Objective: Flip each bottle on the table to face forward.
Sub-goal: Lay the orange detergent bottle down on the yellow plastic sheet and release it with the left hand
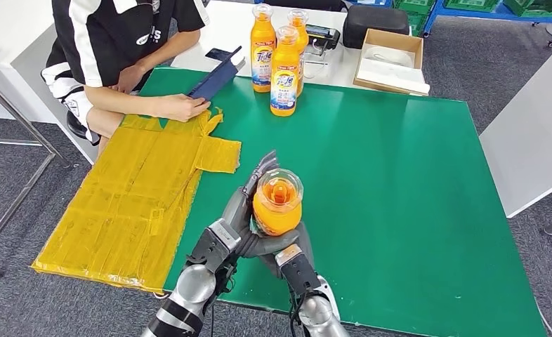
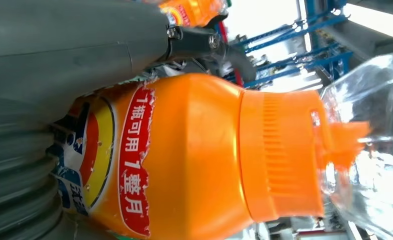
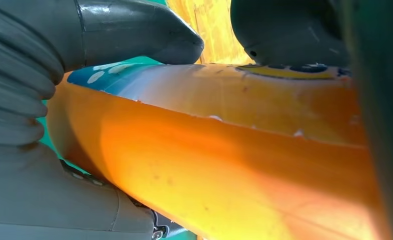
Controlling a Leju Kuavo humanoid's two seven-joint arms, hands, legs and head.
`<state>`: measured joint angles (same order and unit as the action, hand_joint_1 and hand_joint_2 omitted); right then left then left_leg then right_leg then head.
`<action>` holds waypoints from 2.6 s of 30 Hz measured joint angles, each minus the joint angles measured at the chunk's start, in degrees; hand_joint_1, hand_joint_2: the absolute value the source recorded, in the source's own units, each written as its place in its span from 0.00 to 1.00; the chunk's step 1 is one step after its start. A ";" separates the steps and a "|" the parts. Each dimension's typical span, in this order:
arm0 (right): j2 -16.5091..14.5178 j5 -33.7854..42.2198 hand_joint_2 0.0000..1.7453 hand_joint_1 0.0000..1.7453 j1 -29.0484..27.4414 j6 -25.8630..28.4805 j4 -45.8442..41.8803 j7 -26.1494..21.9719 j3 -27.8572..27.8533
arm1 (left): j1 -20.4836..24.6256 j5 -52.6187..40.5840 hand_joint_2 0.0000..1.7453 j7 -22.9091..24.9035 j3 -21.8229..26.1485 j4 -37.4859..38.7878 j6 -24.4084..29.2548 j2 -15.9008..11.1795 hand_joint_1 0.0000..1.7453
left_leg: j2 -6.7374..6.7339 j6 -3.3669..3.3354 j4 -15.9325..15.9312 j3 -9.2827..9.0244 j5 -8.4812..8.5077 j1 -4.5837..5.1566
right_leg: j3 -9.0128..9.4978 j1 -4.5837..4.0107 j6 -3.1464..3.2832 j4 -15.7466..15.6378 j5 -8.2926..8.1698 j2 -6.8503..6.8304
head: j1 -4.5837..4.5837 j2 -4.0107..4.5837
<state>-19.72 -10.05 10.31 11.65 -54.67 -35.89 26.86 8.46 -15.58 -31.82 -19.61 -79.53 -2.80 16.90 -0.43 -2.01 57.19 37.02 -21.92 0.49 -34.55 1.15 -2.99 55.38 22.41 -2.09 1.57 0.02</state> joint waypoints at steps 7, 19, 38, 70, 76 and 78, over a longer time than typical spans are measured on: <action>0.06 1.21 1.00 1.00 0.06 -1.13 -0.03 -0.39 0.83 | -0.01 0.63 1.00 -0.66 0.01 0.22 0.96 0.00 1.00 | 0.00 0.00 0.00 0.00 0.00 0.00 | -0.01 0.00 0.00 0.00 0.00 0.00 | 0.00 0.00; 0.39 -2.21 1.00 1.00 -1.99 -3.21 -5.39 0.68 -0.64 | 0.26 0.68 1.00 -1.61 0.19 0.30 1.62 0.00 1.00 | 0.00 0.00 0.00 0.00 0.00 0.00 | -0.03 0.00 0.00 0.00 0.00 0.00 | 0.01 0.00; 1.48 -7.33 1.00 0.00 -13.52 -7.74 -29.76 -0.43 -15.05 | 23.07 -67.33 1.00 27.80 8.98 29.15 40.36 -11.21 1.00 | -0.11 0.19 0.00 0.05 0.17 -0.06 | -0.17 -0.10 0.20 0.06 -0.20 0.03 | 0.01 0.00; 3.17 -3.93 1.00 0.00 -8.25 -10.04 -25.16 2.97 -11.61 | 28.94 -61.10 1.00 27.00 11.83 59.51 40.22 -19.52 0.00 | 0.03 0.23 0.00 0.21 0.24 -0.09 | -0.29 -0.11 0.26 0.17 -0.13 -0.02 | 0.01 0.00; 3.89 -4.21 1.00 0.00 -8.34 -9.71 -24.42 3.13 -11.73 | 28.19 -51.71 1.00 14.29 18.92 59.22 38.40 -17.42 0.00 | 0.05 0.22 0.01 0.21 0.24 -0.06 | -0.28 -0.09 0.24 0.16 -0.14 -0.02 | 0.01 0.00; 4.07 -4.29 1.00 0.00 -8.45 -9.70 -24.35 3.22 -11.86 | 27.91 -49.56 1.00 11.16 21.07 58.88 37.56 -16.71 0.00 | 0.06 0.22 0.01 0.20 0.24 -0.05 | -0.28 -0.09 0.24 0.16 -0.14 -0.03 | 0.01 0.00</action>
<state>-15.65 -14.34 1.86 1.96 -79.02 -32.66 15.00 36.38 -65.14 -20.65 1.46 -20.65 34.75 0.19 -0.37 -1.79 57.19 37.22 -21.69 0.44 -34.83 1.06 -2.75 55.54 22.27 -2.12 1.58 0.02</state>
